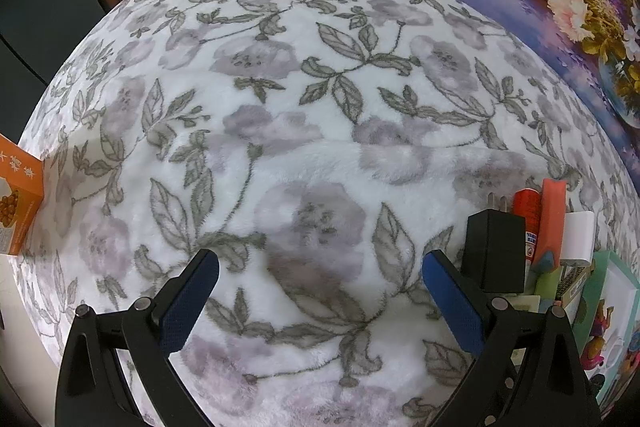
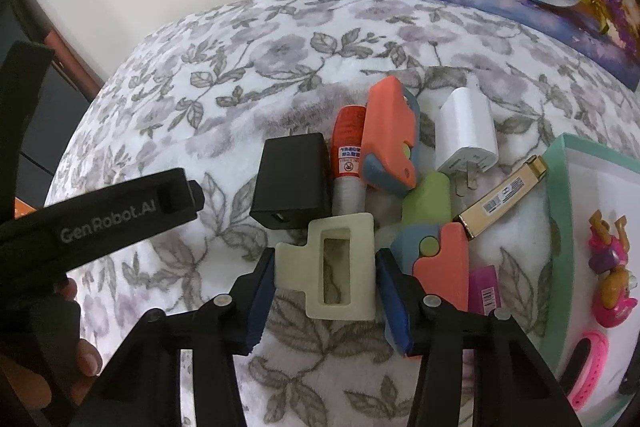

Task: Organize rigid objects
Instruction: 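Grasp the cream clip with the right tool while the left tool grasps the black charger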

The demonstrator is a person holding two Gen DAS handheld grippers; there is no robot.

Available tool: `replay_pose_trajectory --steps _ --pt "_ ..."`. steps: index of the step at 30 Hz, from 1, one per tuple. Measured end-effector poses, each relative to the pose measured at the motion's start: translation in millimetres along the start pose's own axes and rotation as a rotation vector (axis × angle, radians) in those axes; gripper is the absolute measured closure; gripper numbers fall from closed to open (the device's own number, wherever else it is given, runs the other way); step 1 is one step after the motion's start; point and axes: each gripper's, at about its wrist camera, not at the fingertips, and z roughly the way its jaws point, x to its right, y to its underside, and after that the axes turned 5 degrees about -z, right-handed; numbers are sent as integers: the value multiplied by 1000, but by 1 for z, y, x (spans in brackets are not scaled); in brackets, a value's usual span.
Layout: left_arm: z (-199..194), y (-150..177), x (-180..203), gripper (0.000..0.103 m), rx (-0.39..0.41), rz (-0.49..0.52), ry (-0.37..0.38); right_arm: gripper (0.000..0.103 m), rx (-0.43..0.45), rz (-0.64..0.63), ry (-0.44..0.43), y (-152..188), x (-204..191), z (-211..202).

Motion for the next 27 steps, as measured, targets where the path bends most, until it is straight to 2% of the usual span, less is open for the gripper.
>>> replay_pose_trajectory --steps 13,18,27 --pt "-8 -2 7 2 21 6 27 52 58 49 -35 -9 10 -28" --pt "-11 -1 18 2 29 33 59 52 89 75 -4 -13 28 -44" --pt "-14 5 45 2 58 96 124 52 120 195 25 -13 77 -62"
